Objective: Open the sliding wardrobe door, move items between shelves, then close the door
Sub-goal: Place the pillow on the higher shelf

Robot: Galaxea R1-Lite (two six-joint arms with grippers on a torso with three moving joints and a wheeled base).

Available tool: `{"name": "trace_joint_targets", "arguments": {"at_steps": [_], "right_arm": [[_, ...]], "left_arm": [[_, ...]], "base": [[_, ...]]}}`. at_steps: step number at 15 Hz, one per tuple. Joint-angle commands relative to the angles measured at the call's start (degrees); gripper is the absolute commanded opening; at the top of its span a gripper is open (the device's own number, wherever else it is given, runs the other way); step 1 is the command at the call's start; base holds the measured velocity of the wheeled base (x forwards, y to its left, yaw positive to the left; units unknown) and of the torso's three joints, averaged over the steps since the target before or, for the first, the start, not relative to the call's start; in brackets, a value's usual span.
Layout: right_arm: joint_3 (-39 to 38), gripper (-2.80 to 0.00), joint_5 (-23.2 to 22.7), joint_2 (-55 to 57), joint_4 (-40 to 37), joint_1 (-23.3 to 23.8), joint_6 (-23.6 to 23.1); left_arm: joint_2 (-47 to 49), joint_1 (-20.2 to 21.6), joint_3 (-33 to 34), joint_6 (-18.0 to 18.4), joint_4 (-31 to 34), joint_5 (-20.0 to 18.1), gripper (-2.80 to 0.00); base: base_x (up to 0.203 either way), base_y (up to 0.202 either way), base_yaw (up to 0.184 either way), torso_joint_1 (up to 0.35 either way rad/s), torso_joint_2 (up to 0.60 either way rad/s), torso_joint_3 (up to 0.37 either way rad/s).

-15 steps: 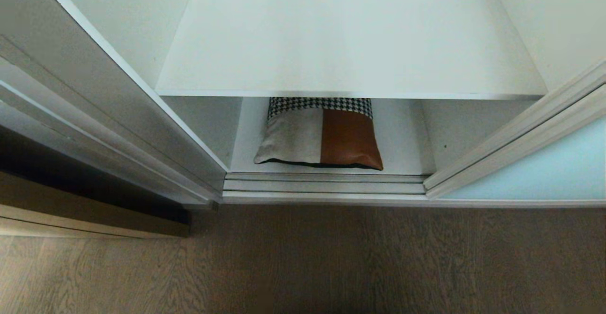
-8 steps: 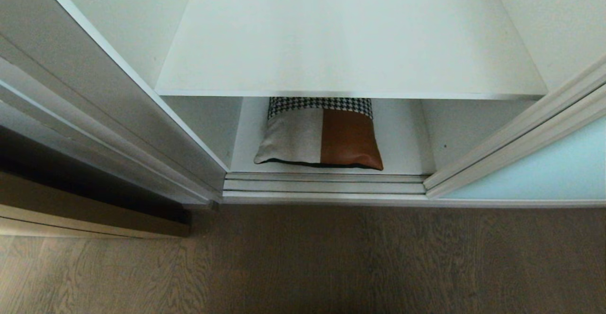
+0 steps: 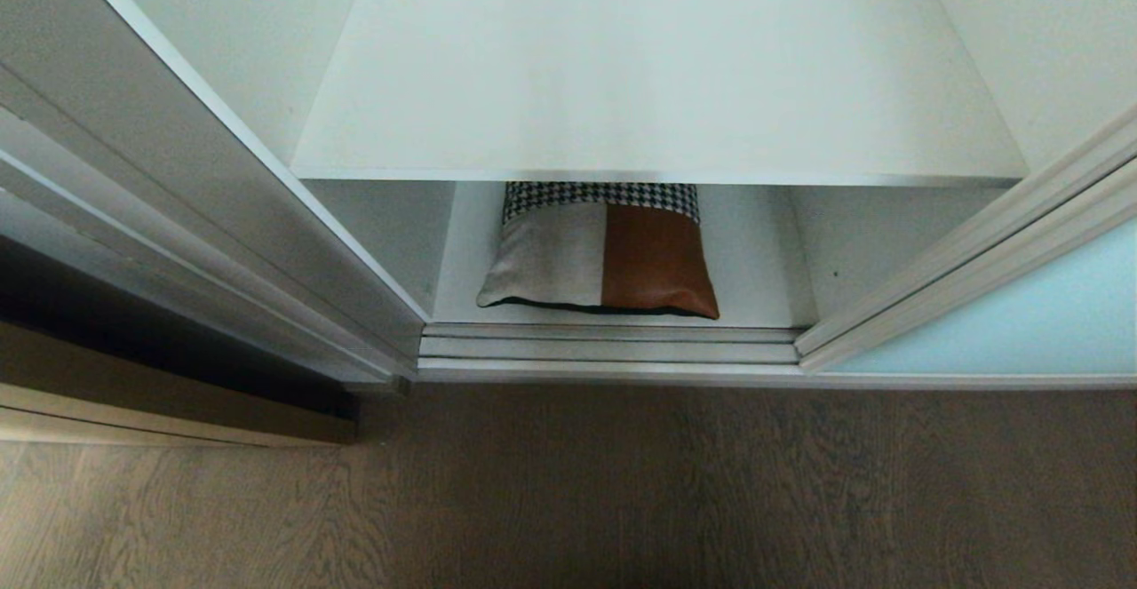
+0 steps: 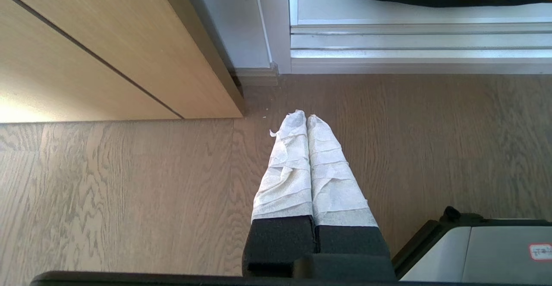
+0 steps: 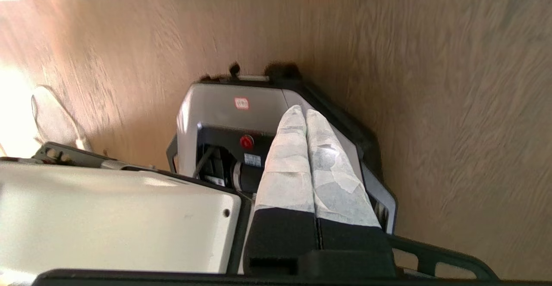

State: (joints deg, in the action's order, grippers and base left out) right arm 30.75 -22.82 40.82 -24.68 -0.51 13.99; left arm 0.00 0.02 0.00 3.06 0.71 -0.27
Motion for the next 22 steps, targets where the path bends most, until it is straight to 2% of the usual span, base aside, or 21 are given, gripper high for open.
{"name": "trace_joint_targets", "arguments": {"at_steps": [1, 7, 12, 17, 22], "right_arm": [[-4.61, -2.80, -0.25, 12.18, 9.52, -0.08, 0.18], [-7.62, -2.80, -0.51, 38.12, 34.03, -0.32, 0.66], [-8.42, -2.80, -0.64, 53.68, 55.46, -0.61, 0.85], [-8.52, -2.80, -0.72, 62.32, 69.44, -1.69, 1.03], [-7.17, -2.80, -0.54, 66.18, 75.40, -6.48, 0.98]], "left_arm": [[0.09, 0.06, 0.09, 0.02, 0.00, 0.00, -2.80], [0.09, 0.06, 0.09, 0.02, 0.00, 0.00, -2.80], [0.09, 0.06, 0.09, 0.02, 0.00, 0.00, -2.80], [0.09, -0.02, 0.09, 0.02, 0.00, 0.00, -2.80], [0.09, 0.05, 0.09, 0.02, 0.00, 0.00, -2.80]], "base": [[0.000, 0.000, 0.000, 0.000, 0.00, 0.000], [0.000, 0.000, 0.000, 0.000, 0.00, 0.000], [0.000, 0.000, 0.000, 0.000, 0.00, 0.000], [0.000, 0.000, 0.000, 0.000, 0.00, 0.000], [0.000, 0.000, 0.000, 0.000, 0.00, 0.000]]}}
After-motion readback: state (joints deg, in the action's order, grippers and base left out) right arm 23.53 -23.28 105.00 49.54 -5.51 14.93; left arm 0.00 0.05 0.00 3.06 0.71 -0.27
